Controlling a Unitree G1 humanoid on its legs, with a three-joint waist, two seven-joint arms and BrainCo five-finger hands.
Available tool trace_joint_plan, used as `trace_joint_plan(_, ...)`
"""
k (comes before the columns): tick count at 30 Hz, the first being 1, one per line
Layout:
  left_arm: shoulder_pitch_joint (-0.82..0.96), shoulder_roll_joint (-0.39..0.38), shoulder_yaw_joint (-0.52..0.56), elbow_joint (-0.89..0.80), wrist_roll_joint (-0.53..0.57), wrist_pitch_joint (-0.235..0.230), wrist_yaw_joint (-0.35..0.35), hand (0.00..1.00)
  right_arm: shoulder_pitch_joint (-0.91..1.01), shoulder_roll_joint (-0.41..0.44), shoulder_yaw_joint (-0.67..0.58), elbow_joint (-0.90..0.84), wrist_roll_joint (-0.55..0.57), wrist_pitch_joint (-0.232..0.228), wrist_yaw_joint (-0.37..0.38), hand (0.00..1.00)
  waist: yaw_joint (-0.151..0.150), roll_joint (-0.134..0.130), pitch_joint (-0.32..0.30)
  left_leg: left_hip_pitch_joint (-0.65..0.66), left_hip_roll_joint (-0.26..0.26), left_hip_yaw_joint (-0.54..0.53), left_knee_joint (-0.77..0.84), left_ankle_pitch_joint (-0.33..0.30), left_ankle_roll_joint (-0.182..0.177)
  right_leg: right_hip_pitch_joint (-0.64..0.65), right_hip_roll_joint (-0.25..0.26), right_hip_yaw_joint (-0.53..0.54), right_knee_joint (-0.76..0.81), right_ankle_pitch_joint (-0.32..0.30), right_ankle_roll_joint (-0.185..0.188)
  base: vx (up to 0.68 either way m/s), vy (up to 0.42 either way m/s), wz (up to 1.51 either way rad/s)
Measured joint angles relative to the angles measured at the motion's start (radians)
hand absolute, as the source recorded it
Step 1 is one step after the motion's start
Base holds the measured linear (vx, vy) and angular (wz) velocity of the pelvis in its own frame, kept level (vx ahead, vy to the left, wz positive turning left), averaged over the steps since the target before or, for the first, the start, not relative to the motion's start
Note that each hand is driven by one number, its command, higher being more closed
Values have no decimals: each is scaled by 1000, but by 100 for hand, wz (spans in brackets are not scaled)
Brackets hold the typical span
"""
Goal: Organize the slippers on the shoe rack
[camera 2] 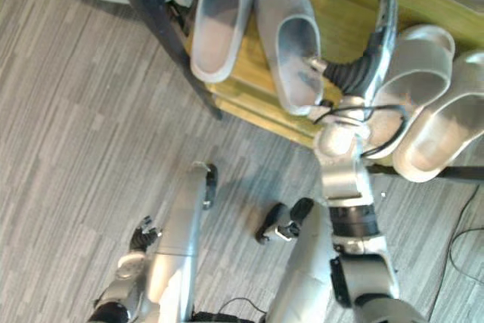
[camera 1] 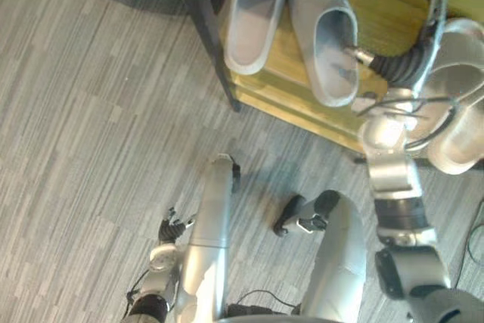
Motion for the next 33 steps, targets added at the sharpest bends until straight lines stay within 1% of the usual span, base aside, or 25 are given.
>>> trace_joint_plan(1,0,0,0,-1,0,0,0,0,5,10,0,0,4,-2,1,0,0,-1,1,1,0,0,-1,0,0,0,1,0,-1,0,0,-45,-11,-3)
trace_joint_plan(4,0,-6,25,-8,0,0,0,0,48,83,0,1,78,-18,24,0,-1,-14,8,10,1,4,-11,4,-8,3,2,3,-7,1,-2,0,0,0)
trace_joint_plan(6,0,-11,39,-11,0,1,0,0,67,111,0,4,102,-24,40,0,-3,-18,10,12,1,6,-15,4,-8,3,3,4,-10,1,-2,0,0,0)
trace_joint_plan(10,0,-19,56,-11,2,4,1,0,83,150,-2,29,156,-33,48,0,-5,-18,10,13,2,5,-18,4,-9,5,5,4,-15,3,0,-16,4,-1)
trace_joint_plan(14,-1,-28,77,-11,17,10,2,0,94,185,-1,93,233,-44,61,0,-6,-18,12,20,4,4,-19,3,-9,15,9,2,-22,6,4,-19,7,-1)
trace_joint_plan(15,-2,-27,83,-11,18,12,2,0,102,204,-1,97,251,-59,78,0,-6,-24,16,34,5,5,-24,2,-9,29,10,3,-28,6,5,0,0,0)
trace_joint_plan(16,-2,-27,85,-11,18,12,2,0,102,206,-1,98,254,-60,81,0,-6,-24,16,35,6,5,-24,1,-9,30,11,2,-29,6,5,-42,14,-3)
trace_joint_plan(17,-2,-28,92,-10,19,19,2,0,102,212,0,105,280,-66,91,0,-6,-25,17,42,7,6,-26,-1,-10,36,12,3,-33,7,7,-30,11,-5)
trace_joint_plan(21,-5,-36,110,-7,29,22,1,0,102,212,2,121,357,-107,125,0,-4,-25,17,47,11,11,-32,-4,-8,37,16,6,-41,10,11,-27,11,-3)
trace_joint_plan(24,-13,-36,114,-2,36,23,1,0,97,212,7,121,408,-124,146,0,-4,-25,17,47,12,12,-32,-4,-9,37,17,6,-42,10,11,0,0,0)
trace_joint_plan(28,-24,-36,117,2,36,25,3,0,78,212,24,129,445,-128,162,0,-4,-25,17,48,13,12,-32,-4,-9,37,18,6,-43,10,11,0,0,0)
trace_joint_plan(30,-24,-36,118,2,36,25,3,0,73,213,56,129,463,-128,169,0,-3,-25,17,48,13,12,-33,-4,-9,37,18,6,-43,10,11,-20,4,0)
trace_joint_plan(31,-26,-38,120,2,36,26,3,0,65,212,87,129,465,-120,176,0,-2,-25,17,48,13,12,-33,-4,-9,37,18,6,-44,10,11,0,0,0)
trace_joint_plan(33,-29,-40,122,2,36,26,3,0,61,215,105,129,466,-117,190,0,2,-25,16,48,13,12,-34,-4,-9,38,18,5,-44,10,11,0,0,0)
